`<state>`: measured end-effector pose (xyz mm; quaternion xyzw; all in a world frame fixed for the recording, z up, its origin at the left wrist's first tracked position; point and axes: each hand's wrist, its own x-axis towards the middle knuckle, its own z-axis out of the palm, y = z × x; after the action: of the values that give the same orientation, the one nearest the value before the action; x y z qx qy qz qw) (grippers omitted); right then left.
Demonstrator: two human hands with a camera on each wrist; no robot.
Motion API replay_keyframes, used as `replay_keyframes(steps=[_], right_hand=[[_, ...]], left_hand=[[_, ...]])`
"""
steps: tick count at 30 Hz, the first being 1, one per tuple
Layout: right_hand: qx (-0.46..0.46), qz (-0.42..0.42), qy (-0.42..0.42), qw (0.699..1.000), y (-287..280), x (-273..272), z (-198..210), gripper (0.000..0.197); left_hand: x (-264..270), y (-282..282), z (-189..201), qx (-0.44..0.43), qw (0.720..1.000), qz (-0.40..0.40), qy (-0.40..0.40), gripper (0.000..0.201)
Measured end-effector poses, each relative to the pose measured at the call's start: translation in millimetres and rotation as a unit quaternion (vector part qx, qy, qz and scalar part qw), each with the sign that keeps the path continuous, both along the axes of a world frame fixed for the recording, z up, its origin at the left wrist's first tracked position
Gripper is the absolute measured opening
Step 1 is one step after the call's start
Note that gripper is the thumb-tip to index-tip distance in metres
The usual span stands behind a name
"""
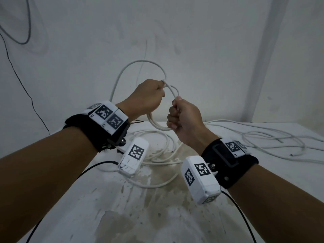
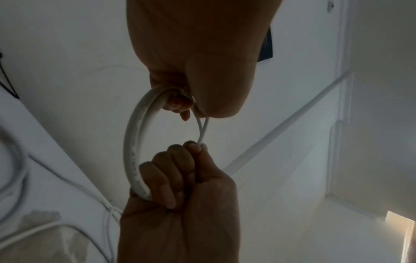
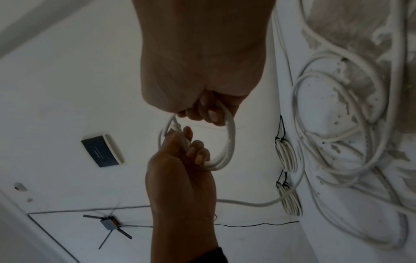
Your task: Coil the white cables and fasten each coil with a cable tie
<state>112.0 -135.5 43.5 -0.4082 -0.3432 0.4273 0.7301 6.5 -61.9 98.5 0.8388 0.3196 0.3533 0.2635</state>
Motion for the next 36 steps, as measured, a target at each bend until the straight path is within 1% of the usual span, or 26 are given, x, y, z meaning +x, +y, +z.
replay_keyframes(steps=[3, 5, 6, 8, 11, 13, 15, 16, 17, 18, 19, 21, 24, 25, 26, 28, 29, 31, 34, 35, 36], right_hand=[[-0.011, 0.005, -0.023, 1.000, 1.4, -4.4, 0.0, 0.033], [-0.017, 0.009, -0.053, 0.998, 1.6, -6.8, -0.3, 0.033], [-0.018, 0.013, -0.069, 0.997, 1.7, -8.0, -0.7, 0.033], [-0.018, 0.021, -0.092, 0.995, 2.4, -9.5, -1.3, 0.034], [-0.024, 0.022, -0.105, 0.994, 1.8, -9.3, 0.1, 0.033], [-0.046, -0.026, -0.146, 0.988, 2.9, -6.0, 6.8, 0.040], [-0.069, -0.092, -0.216, 0.969, 7.8, 0.3, 18.7, 0.046], [-0.063, -0.104, -0.236, 0.964, 10.7, 3.6, 26.8, 0.045], [-0.044, -0.097, -0.239, 0.965, 13.3, 5.8, 35.9, 0.044], [-0.022, -0.089, -0.240, 0.967, 15.6, 7.6, 45.0, 0.041], [-0.004, -0.098, -0.252, 0.963, 17.2, 8.7, 54.5, 0.038], [0.020, -0.152, -0.271, 0.950, 20.1, 11.6, 67.7, 0.033], [0.024, -0.252, -0.219, 0.942, 20.4, 18.6, 70.7, 0.031], [0.022, -0.286, -0.211, 0.934, 19.6, 20.5, 67.5, 0.032], [0.017, -0.319, -0.225, 0.921, 18.7, 22.4, 63.5, 0.032], [-0.020, -0.364, -0.313, 0.877, 16.9, 29.5, 56.6, 0.024], [-0.052, -0.367, -0.370, 0.852, 14.6, 34.0, 54.5, 0.021], [-0.115, -0.341, -0.463, 0.810, 7.8, 43.9, 49.7, 0.025], [-0.147, -0.292, -0.575, 0.750, 0.8, 52.3, 44.7, 0.025], [-0.136, -0.268, -0.593, 0.747, 0.2, 51.9, 45.2, 0.025], [-0.114, -0.239, -0.583, 0.768, 0.5, 51.8, 46.8, 0.026]], left_hand=[[-0.5, -3.8, 0.9, 0.002, 1.000, 0.006, -0.022, 0.052], [-1.5, -2.0, -0.2, 0.036, 0.998, 0.040, -0.041, 0.058], [-2.0, 0.6, -0.8, 0.046, 0.996, 0.056, -0.057, 0.059], [-2.6, 5.6, -1.6, 0.039, 0.993, 0.073, -0.088, 0.056], [-5.1, 7.5, -2.5, 0.026, 0.992, 0.077, -0.101, 0.050], [-7.4, 7.0, -1.8, 0.027, 0.993, 0.068, -0.092, 0.043], [-9.5, 5.7, -0.7, 0.036, 0.997, 0.047, -0.051, 0.039], [-9.7, 5.6, -0.4, 0.043, 0.998, 0.033, -0.021, 0.041], [-9.6, 5.3, -0.7, 0.049, 0.999, 0.019, 0.006, 0.044], [-9.4, 4.5, -1.3, 0.054, 0.998, 0.002, 0.027, 0.044], [-9.5, 2.0, -1.7, 0.054, 0.998, -0.015, 0.039, 0.040], [-9.3, -1.5, -0.9, 0.055, 0.997, -0.037, 0.029, 0.034], [-6.3, -2.4, 6.2, 0.094, 0.995, -0.020, -0.030, 0.042], [-4.7, -3.4, 9.5, 0.113, 0.993, -0.008, -0.041, 0.044], [-2.7, -3.9, 12.0, 0.133, 0.990, 0.002, -0.045, 0.046], [-0.1, -4.3, 13.9, 0.161, 0.986, 0.018, -0.044, 0.049], [-0.2, -2.8, 14.0, 0.168, 0.984, 0.027, -0.044, 0.050], [-3.0, 2.9, 14.6, 0.174, 0.983, 0.040, -0.051, 0.052], [-9.2, 10.4, 20.2, 0.165, 0.982, 0.055, -0.070, 0.053], [-10.4, 11.3, 23.0, 0.162, 0.982, 0.056, -0.079, 0.054], [-10.9, 12.1, 25.9, 0.157, 0.982, 0.057, -0.088, 0.055]])
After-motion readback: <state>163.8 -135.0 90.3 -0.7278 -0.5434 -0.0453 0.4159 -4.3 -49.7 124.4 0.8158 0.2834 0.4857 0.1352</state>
